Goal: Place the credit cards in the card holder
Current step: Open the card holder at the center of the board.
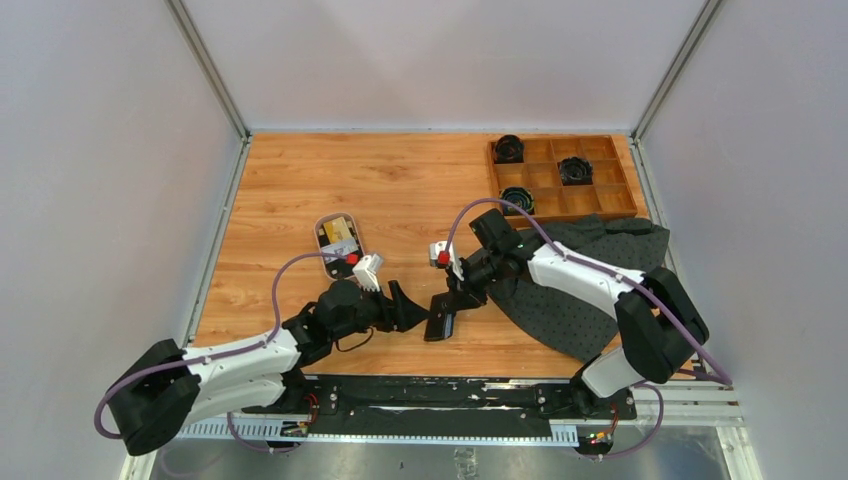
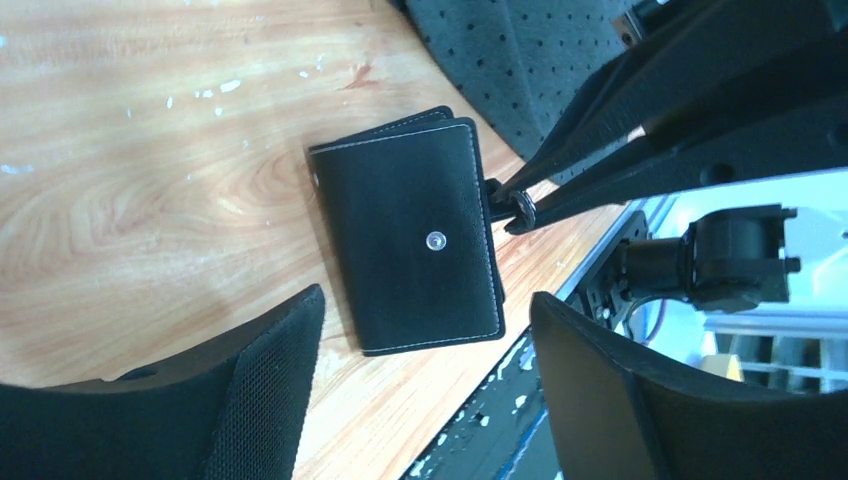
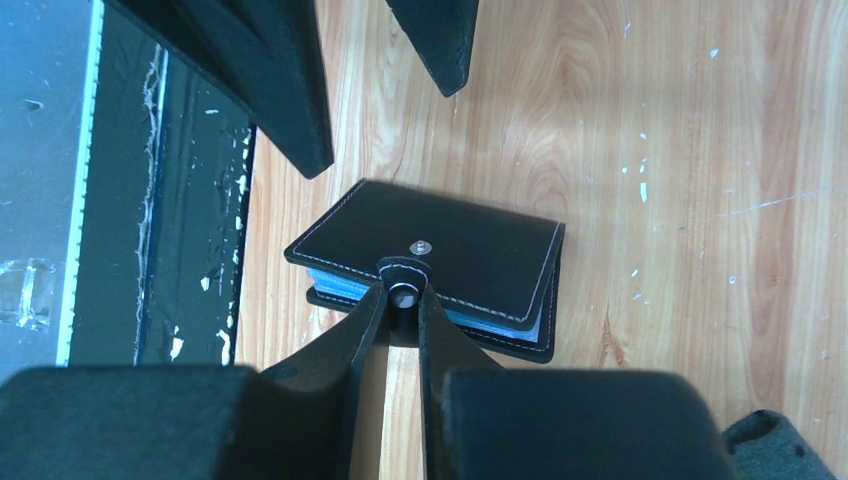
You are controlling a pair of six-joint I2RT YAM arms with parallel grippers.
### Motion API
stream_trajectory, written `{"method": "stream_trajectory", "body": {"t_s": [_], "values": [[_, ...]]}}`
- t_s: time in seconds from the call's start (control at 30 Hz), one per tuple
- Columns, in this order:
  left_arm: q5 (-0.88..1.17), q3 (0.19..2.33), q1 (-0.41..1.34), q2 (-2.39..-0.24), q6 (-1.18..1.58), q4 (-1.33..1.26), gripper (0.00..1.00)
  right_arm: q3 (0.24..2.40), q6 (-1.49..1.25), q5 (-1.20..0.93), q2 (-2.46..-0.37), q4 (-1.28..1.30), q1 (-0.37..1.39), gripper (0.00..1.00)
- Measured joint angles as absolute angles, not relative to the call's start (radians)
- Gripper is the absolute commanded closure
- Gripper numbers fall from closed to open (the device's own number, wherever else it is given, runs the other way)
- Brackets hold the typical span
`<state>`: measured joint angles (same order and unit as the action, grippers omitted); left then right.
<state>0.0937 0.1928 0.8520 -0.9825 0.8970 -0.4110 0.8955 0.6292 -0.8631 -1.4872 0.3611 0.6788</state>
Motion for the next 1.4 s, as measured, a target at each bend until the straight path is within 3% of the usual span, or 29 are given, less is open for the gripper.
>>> {"method": "stream_trajectory", "body": {"t_s": [0.07, 0.1, 0.53, 0.67, 1.03, 1.4], "values": [[0.101, 0.190, 0.852, -0.955, 0.874, -0.411, 0.03, 0.915, 0.636, -0.876, -1.488, 0.382, 0.673, 0.99], [0.104, 0.189, 0.852, -0.941, 0.862, -0.410, 0.00, 0.922, 0.640, -0.880, -1.488, 0.391, 0.672, 0.99], [0.146, 0.098, 0.755, -0.662, 0.803, -0.409, 0.02, 0.958, 0.679, -0.944, -1.504, 0.477, 0.636, 0.98], [0.170, 0.099, 0.755, -0.686, 0.797, -0.409, 0.06, 0.967, 0.681, -0.952, -1.512, 0.494, 0.628, 0.98], [0.197, 0.167, 0.820, -0.870, 0.756, -0.408, 0.06, 0.974, 0.682, -0.980, -1.519, 0.508, 0.605, 0.98], [0.179, 0.170, 0.827, -0.904, 0.748, -0.407, 0.03, 0.987, 0.682, -0.995, -1.531, 0.519, 0.598, 0.99]]}}
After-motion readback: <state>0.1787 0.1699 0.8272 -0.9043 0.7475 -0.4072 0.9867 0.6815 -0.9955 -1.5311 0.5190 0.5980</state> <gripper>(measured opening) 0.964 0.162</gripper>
